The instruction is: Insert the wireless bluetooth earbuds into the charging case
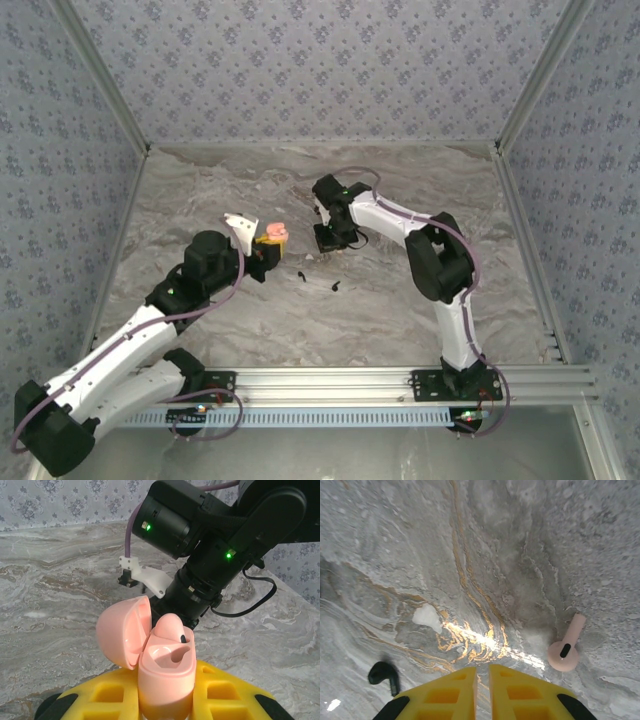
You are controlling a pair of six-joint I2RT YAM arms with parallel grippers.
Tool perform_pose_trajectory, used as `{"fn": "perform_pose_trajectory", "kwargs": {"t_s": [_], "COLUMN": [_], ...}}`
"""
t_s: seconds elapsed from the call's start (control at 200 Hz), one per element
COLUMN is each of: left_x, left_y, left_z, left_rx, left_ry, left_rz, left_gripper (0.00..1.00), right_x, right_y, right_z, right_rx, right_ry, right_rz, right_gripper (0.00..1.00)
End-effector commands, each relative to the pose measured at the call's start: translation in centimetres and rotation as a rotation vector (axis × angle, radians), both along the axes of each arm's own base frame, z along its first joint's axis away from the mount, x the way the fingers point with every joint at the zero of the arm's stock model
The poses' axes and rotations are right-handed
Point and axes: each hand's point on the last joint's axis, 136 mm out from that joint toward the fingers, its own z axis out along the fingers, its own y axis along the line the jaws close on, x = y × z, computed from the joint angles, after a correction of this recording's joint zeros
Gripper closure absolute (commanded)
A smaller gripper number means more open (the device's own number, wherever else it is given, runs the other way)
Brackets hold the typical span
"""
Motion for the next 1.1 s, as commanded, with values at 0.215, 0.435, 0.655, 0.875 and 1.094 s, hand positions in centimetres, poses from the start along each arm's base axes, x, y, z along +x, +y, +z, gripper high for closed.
{"fn": "perform_pose_trajectory", "kwargs": {"t_s": [0.215, 0.435, 0.655, 0.875, 1.094], "left_x": [0.3, 0.3, 0.4, 0.5, 0.5], "left_y": [-0.3, -0.3, -0.3, -0.4, -0.5], "left_z": [2.6, 2.5, 2.4, 2.4, 2.4], "left_rx": [-0.053, -0.050, -0.050, -0.052, -0.051], "left_ry": [-0.052, -0.051, -0.048, -0.047, -0.046], "left_rz": [-0.005, -0.004, -0.002, -0.004, -0.004], "left_gripper": [0.80, 0.80, 0.80, 0.80, 0.80], "right_x": [-0.3, 0.0, 0.4, 0.8, 1.4], "right_y": [-1.5, -3.2, -4.5, -5.7, -7.2], "right_z": [-1.9, -2.3, -1.9, -1.7, -1.3], "right_rx": [-0.094, -0.164, -0.216, -0.249, -0.314], "right_ry": [0.035, 0.026, -0.003, -0.025, -0.053], "right_rz": [-0.025, -0.048, -0.058, -0.061, -0.077], "right_gripper": [0.85, 0.85, 0.85, 0.84, 0.85]}}
